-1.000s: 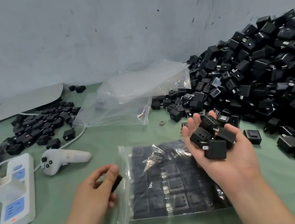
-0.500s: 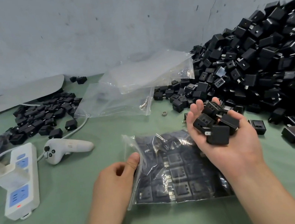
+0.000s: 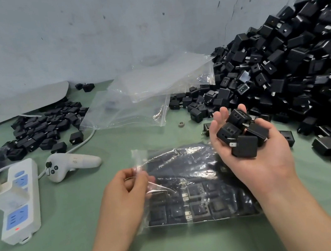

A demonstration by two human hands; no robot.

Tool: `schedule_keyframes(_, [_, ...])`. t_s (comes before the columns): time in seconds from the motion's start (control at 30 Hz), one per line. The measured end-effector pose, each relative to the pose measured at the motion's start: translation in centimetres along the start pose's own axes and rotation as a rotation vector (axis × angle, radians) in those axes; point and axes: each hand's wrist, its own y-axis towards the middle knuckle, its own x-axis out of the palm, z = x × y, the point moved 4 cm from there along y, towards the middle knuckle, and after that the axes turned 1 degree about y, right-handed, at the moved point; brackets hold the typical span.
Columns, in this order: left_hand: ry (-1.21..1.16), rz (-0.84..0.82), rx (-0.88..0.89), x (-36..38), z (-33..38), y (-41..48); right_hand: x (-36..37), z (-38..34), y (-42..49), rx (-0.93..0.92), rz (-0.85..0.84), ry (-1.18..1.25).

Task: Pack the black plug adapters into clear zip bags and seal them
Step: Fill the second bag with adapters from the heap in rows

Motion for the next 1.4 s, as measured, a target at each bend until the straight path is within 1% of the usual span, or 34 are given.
schedule_keyframes(0.07, [0.000, -0.023, -0.015, 0.1, 0.1, 0.1, 0.0, 0.0, 0.0, -0.002, 0.001, 0.005])
schedule_keyframes(0.17, [0.064, -0.023, 0.008, -0.1, 0.2, 0.1, 0.0, 0.2, 0.0, 0.004, 0.014, -0.008])
schedule_keyframes(0.23, [0.090, -0.038, -0.007, 0.0, 0.2, 0.2, -0.1, 0.4, 0.0, 0.018, 0.017, -0.013])
schedule_keyframes(0.37, [0.018, -0.132, -0.092, 1.0, 0.2, 0.3, -0.1, 1.0, 0.0, 0.037, 0.008, -0.029])
schedule_keyframes(0.43, [-0.040, -0.131, -0.113, 0.8, 0.3, 0.5, 0.0, 1.3, 0.0, 0.049, 0.005, -0.032])
schedule_keyframes(0.47, [-0.073, -0.099, -0.104, 0.4, 0.6, 0.5, 0.0, 1.4, 0.0, 0.054, 0.004, -0.032])
schedule_keyframes(0.5, [-0.071, -0.028, -0.075, -0.3, 0.9, 0.5, 0.0, 1.5, -0.1, 0.059, 0.004, -0.033])
schedule_keyframes(0.57, [0.065, 0.160, 0.082, -1.8, 2.1, 0.3, 0.0, 1.9, -0.1, 0.067, 0.004, -0.042])
schedule_keyframes(0.6, [0.106, 0.204, 0.174, -2.0, 3.2, 0.0, 0.0, 2.1, -0.2, 0.069, 0.001, -0.048])
schedule_keyframes(0.63, [0.099, 0.181, 0.248, -1.6, 4.3, -0.5, 0.1, 2.4, -0.2, 0.071, -0.002, -0.057])
schedule_keyframes(0.7, [0.006, -0.005, 0.320, 0.6, 6.4, -1.6, 0.2, 2.9, -0.2, 0.065, -0.012, -0.100])
schedule_keyframes(0.73, [-0.002, -0.094, 0.340, 2.0, 7.0, -2.3, 0.3, 3.1, -0.1, 0.057, -0.018, -0.130])
schedule_keyframes(0.8, [0.103, -0.186, 0.450, 4.5, 7.7, -3.7, 0.4, 3.6, 0.0, 0.045, -0.030, -0.183])
schedule_keyframes(0.87, [0.244, -0.225, 0.544, 6.1, 7.8, -4.8, 0.4, 4.0, 0.1, 0.044, -0.048, -0.216])
schedule_keyframes(0.93, [0.285, -0.261, 0.554, 6.7, 7.2, -5.2, 0.2, 4.2, 0.0, 0.053, -0.065, -0.231])
schedule_keyframes(1.0, [0.236, -0.262, 0.552, 6.7, 6.6, -5.2, 0.1, 4.2, 0.1, 0.050, -0.059, -0.227])
schedule_keyframes(1.07, [0.150, -0.277, 0.537, 6.6, 6.6, -5.1, 0.1, 4.1, 0.3, 0.054, -0.051, -0.213])
schedule_keyframes(1.13, [-0.021, -0.322, 0.483, 5.6, 6.6, -4.8, 0.2, 3.9, 0.5, 0.057, -0.035, -0.185])
schedule_keyframes(1.17, [-0.085, -0.293, 0.459, 4.4, 6.6, -4.2, 0.2, 3.7, 0.6, 0.053, -0.025, -0.161])
schedule_keyframes(1.3, [-0.182, 0.002, 0.346, -2.6, 5.4, -1.7, 0.2, 2.3, 0.5, 0.026, -0.005, -0.074])
schedule_keyframes(1.37, [-0.177, 0.130, 0.261, -4.7, 3.8, -0.7, 0.1, 1.8, 0.4, 0.015, -0.003, -0.061])
schedule_keyframes(1.4, [-0.161, 0.168, 0.214, -5.2, 3.0, -0.2, 0.1, 1.7, 0.4, 0.011, 0.000, -0.064])
